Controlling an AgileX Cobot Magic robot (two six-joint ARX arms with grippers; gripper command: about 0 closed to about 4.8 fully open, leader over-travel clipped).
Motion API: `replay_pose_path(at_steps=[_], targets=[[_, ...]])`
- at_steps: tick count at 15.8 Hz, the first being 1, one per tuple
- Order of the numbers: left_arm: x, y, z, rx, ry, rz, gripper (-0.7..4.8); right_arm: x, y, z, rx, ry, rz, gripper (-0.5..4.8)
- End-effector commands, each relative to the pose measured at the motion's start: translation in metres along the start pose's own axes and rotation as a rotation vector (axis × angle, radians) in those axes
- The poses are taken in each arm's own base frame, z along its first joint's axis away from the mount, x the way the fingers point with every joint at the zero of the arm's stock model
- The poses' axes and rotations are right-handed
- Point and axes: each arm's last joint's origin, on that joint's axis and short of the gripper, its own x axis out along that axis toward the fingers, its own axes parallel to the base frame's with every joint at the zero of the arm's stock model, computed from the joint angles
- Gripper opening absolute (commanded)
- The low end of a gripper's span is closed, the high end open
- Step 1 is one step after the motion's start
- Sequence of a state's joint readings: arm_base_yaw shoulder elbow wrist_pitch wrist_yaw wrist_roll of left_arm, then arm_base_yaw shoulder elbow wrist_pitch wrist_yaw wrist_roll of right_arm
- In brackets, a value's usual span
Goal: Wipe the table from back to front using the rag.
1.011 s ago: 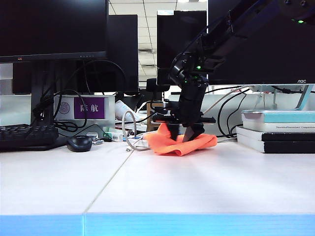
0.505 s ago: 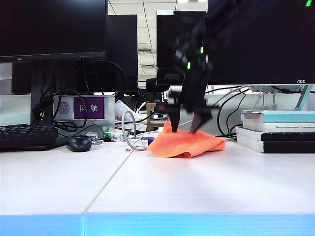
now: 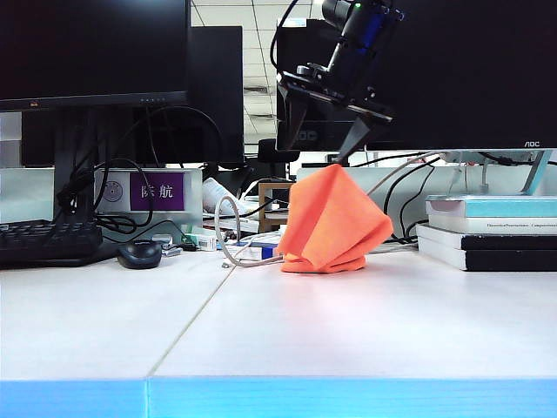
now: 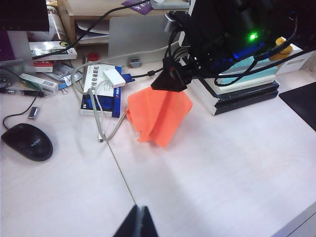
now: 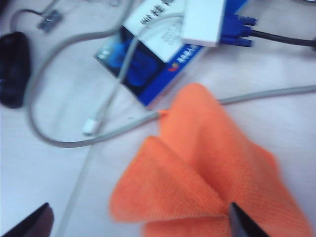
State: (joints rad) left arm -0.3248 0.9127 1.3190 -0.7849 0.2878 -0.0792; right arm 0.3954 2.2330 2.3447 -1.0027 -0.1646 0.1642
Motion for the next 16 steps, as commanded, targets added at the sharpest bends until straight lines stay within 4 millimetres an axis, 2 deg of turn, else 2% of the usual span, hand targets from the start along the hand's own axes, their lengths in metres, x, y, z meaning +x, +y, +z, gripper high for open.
replay_pose_path(at_steps=[1,4,7,11,14,16], targets=[[0.031,0.007,0.008,0.0,0.005,-0.054,-0.03,-0.006,0.005,0.003,0.04,-0.01,0.114,2.47],[0.075,0.018,0.014,-0.002,0.016,-0.109,-0.03,-0.006,0.006,0.003,0.071,0.0,0.161,2.47],[0.12,0.03,0.012,-0.01,0.04,-0.177,-0.04,-0.006,0.007,0.002,0.08,0.011,0.182,2.85],[0.181,0.046,-0.002,-0.028,0.087,-0.305,-0.04,-0.007,0.007,0.002,0.105,0.018,0.198,2.85],[0.219,0.057,-0.016,-0.072,0.112,-0.354,-0.04,-0.007,0.008,0.002,0.117,0.028,0.231,2.85],[0.235,0.062,-0.024,-0.074,0.12,-0.359,0.0,-0.007,0.009,0.001,0.116,0.043,0.284,2.85]])
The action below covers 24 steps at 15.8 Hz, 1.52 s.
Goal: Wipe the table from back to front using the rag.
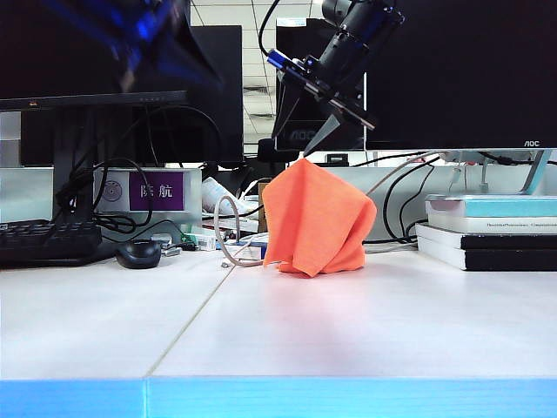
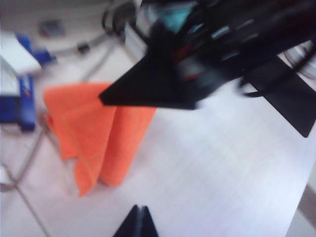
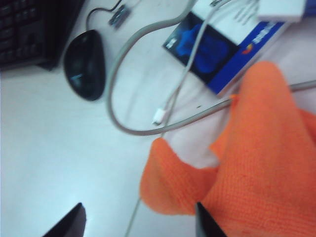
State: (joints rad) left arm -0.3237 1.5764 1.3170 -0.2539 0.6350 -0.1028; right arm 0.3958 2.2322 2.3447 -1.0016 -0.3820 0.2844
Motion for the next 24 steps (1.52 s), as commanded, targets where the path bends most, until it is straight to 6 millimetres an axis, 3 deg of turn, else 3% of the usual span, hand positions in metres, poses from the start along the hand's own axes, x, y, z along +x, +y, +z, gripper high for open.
replay_pose_path(at_steps=[1,3,4,5,11,14,17,19,21,22,23,24], targets=[[0.015,0.01,0.0,0.034,-0.028,-0.027,0.43,-0.006,0.005,0.001,-0.004,0.007,0.087,2.85],[0.022,0.016,-0.002,0.115,-0.038,-0.023,2.35,-0.006,0.006,0.001,-0.003,0.015,0.109,2.85],[0.025,0.018,-0.002,0.152,-0.048,-0.022,3.08,-0.006,0.006,0.0,-0.002,0.018,0.115,2.85],[0.029,0.021,-0.002,0.183,-0.061,-0.023,3.39,-0.006,0.006,0.0,-0.002,0.02,0.117,2.85],[0.063,0.047,-0.015,0.208,-0.093,-0.028,3.34,-0.006,0.005,0.0,-0.001,0.019,0.116,2.86],[0.079,0.058,-0.023,0.225,-0.119,-0.073,2.89,-0.006,0.005,0.001,0.006,0.02,0.12,3.19],[0.092,0.067,-0.029,0.208,-0.145,-0.075,2.62,-0.006,0.006,0.0,0.007,0.031,0.157,3.19],[0.099,0.066,-0.031,0.209,-0.159,-0.087,1.76,-0.006,0.007,0.0,0.013,0.033,0.16,3.19],[0.106,0.063,-0.033,0.219,-0.173,-0.092,1.5,-0.006,0.007,0.0,0.016,0.033,0.161,3.19],[0.109,0.061,-0.034,0.222,-0.173,-0.08,0.97,-0.006,0.006,0.0,0.016,0.033,0.16,3.19],[0.115,0.057,-0.036,0.234,-0.18,-0.08,-0.11,-0.008,0.003,0.001,0.021,0.028,0.162,3.19],[0.118,0.056,-0.037,0.239,-0.185,-0.076,-0.06,-0.009,0.002,0.002,0.029,0.032,0.175,3.19]])
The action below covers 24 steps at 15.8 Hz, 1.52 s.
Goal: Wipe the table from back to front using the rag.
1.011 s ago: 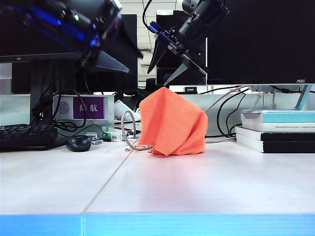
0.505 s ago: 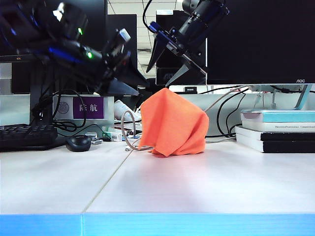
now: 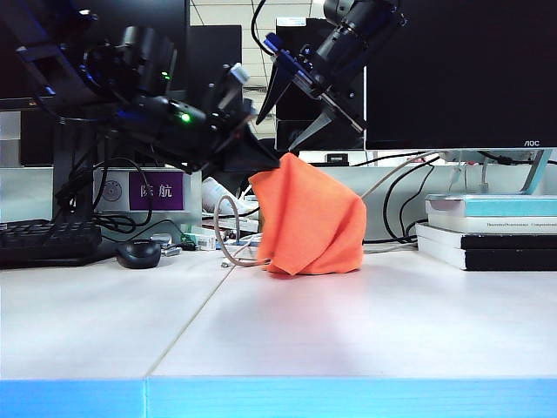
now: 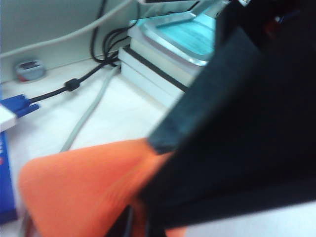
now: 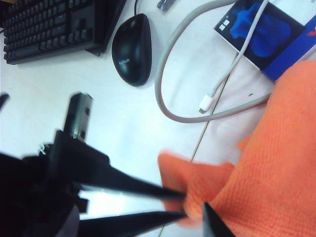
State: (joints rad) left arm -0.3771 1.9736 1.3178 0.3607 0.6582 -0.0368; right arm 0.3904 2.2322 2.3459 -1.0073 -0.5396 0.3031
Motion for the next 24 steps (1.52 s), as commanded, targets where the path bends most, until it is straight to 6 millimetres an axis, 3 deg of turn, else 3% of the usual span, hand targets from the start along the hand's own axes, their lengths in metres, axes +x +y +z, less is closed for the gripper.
replay_pose_path(at_steps=[1,6,7,8,9,12,13,14,15,16,17,18,21,24], targets=[[0.006,-0.002,0.0,0.026,-0.027,0.055,-0.06,-0.014,-0.004,0.004,0.018,-0.019,0.042,3.19],[0.008,0.001,-0.002,0.022,-0.025,0.108,-0.06,-0.041,-0.013,0.012,0.036,-0.084,0.042,3.19],[0.007,0.001,-0.001,0.029,-0.041,0.107,0.26,-0.044,-0.016,0.012,0.04,-0.089,0.042,3.19],[0.007,0.0,0.008,0.015,-0.098,0.101,3.23,-0.044,-0.017,0.012,0.031,-0.084,0.034,3.19],[0.008,0.0,0.021,-0.008,-0.133,0.093,4.79,-0.044,-0.017,0.012,0.017,-0.089,0.031,3.19],[0.007,-0.001,0.068,-0.013,-0.2,0.143,4.79,-0.046,-0.017,0.012,-0.004,-0.093,0.031,3.19],[0.006,-0.001,0.08,-0.023,-0.176,0.155,4.47,-0.048,-0.016,0.012,-0.004,-0.093,0.031,3.19],[0.003,-0.004,0.09,-0.035,-0.155,0.154,2.4,-0.053,-0.013,0.011,-0.008,-0.095,0.031,2.93],[0.001,-0.005,0.093,-0.036,-0.153,0.154,1.47,-0.054,-0.011,0.011,-0.012,-0.097,0.031,2.59],[-0.005,-0.011,0.104,-0.026,-0.169,0.151,0.6,-0.061,-0.007,0.01,-0.04,-0.1,0.03,1.17],[-0.014,-0.018,0.115,-0.002,-0.197,0.149,0.47,-0.07,-0.001,0.008,-0.066,-0.11,0.032,0.19],[-0.018,-0.021,0.12,0.01,-0.203,0.149,0.45,-0.074,0.001,0.007,-0.074,-0.114,0.033,-0.07],[-0.05,-0.047,0.148,0.057,-0.225,0.154,-0.08,-0.104,0.021,0.001,-0.142,-0.151,0.037,-0.06],[-0.083,-0.072,0.172,0.087,-0.256,0.153,-0.06,-0.139,0.042,-0.01,-0.221,-0.189,0.033,-0.06]])
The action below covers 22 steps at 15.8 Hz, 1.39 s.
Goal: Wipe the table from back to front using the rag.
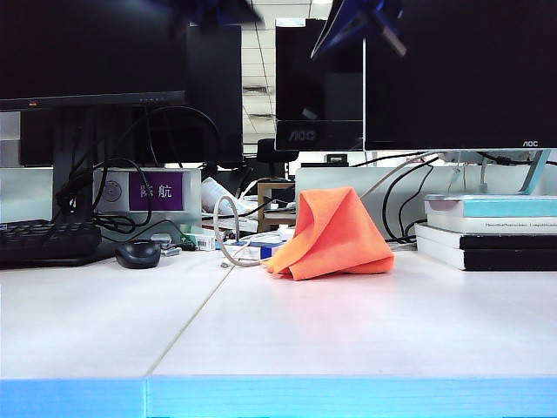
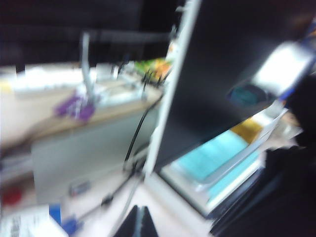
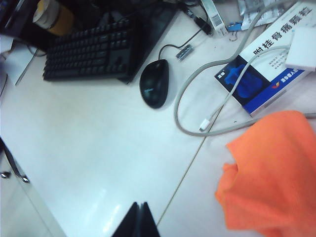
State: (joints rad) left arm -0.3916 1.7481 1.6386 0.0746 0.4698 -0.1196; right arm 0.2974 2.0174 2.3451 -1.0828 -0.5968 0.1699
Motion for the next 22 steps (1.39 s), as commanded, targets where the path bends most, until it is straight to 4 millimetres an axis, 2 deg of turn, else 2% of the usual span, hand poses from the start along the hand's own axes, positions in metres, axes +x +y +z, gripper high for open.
replay_pose_path(at_steps=[1,2,5,6,7,9,11,12,13,16,17,18,22], targets=[[-0.031,-0.02,0.033,0.032,-0.042,-0.006,-0.06,-0.042,0.029,-0.004,-0.087,-0.054,-0.016,-0.06],[-0.055,-0.035,0.052,0.044,-0.064,-0.005,-0.06,-0.072,0.046,-0.01,-0.126,-0.093,-0.079,-0.06],[-0.095,-0.057,0.077,0.062,-0.098,0.022,-0.06,-0.119,0.073,-0.025,-0.198,-0.148,-0.165,-0.06],[-0.12,-0.07,0.089,0.067,-0.114,0.052,-0.06,-0.147,0.088,-0.037,-0.237,-0.187,-0.222,-0.06],[-0.132,-0.077,0.094,0.072,-0.122,0.064,-0.06,-0.159,0.095,-0.042,-0.248,-0.21,-0.25,-0.06],[-0.175,-0.099,0.106,0.096,-0.133,0.111,-0.06,-0.197,0.117,-0.061,-0.307,-0.284,-0.264,-0.06],[-0.2,-0.111,0.107,0.091,-0.102,0.143,-0.06,-0.213,0.126,-0.072,-0.338,-0.307,-0.27,-0.06],[-0.208,-0.114,0.106,0.099,-0.086,0.147,-0.06,-0.216,0.127,-0.074,-0.339,-0.309,-0.28,-0.06],[-0.234,-0.127,0.103,0.14,-0.041,0.162,-0.06,-0.215,0.125,-0.081,-0.324,-0.286,-0.286,-0.06],[-0.267,-0.141,0.098,0.14,-0.011,0.224,-0.06,-0.192,0.108,-0.096,-0.248,-0.117,-0.294,-0.06],[-0.278,-0.146,0.096,0.15,-0.001,0.259,-0.06,-0.185,0.103,-0.108,-0.228,-0.066,-0.286,-0.06],[-0.293,-0.153,0.093,0.175,0.014,0.276,-0.06,-0.179,0.1,-0.13,-0.224,-0.032,-0.278,-0.06],[-0.321,-0.165,0.077,0.187,-0.002,0.271,-0.06,-0.168,0.083,-0.189,-0.257,-0.155,-0.256,-0.06]])
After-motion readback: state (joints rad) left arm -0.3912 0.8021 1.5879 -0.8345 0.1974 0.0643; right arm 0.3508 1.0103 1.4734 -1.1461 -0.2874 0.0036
